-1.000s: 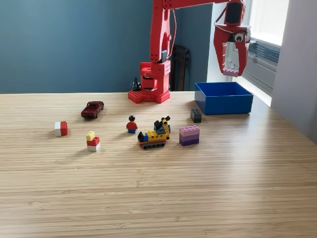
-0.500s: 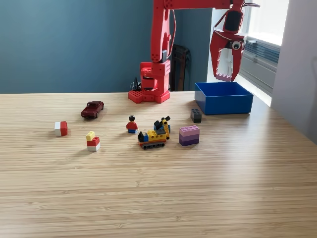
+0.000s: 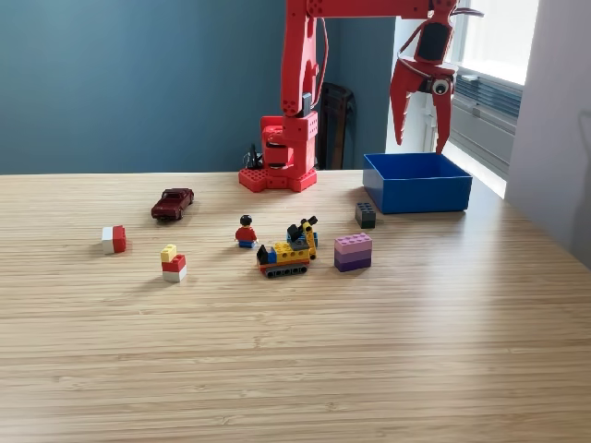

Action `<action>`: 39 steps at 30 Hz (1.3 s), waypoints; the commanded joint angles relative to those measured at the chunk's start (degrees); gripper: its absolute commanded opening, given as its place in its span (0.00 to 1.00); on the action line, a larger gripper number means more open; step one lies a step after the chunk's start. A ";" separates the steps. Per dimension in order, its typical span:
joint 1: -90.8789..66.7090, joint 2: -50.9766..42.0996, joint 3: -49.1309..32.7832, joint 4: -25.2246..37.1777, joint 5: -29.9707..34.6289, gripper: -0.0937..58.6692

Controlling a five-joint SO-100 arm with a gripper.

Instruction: Grasp a lego block and put it in the bin.

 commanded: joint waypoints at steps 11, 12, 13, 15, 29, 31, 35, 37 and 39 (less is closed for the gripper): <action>9.67 1.32 -5.98 0.18 5.63 0.15; 11.60 1.32 -6.59 0.00 6.42 0.12; 13.62 1.32 -7.03 -0.09 7.12 0.11; 17.93 1.32 -7.82 -0.18 8.44 0.07; 41.84 1.32 -11.87 -0.53 9.14 0.00; 42.98 1.32 -12.04 -0.53 9.14 0.00; 44.12 1.32 -12.04 -0.53 8.96 0.00; 44.38 1.32 -11.78 -0.53 8.96 0.00; 44.65 1.32 -11.69 -0.53 8.79 0.00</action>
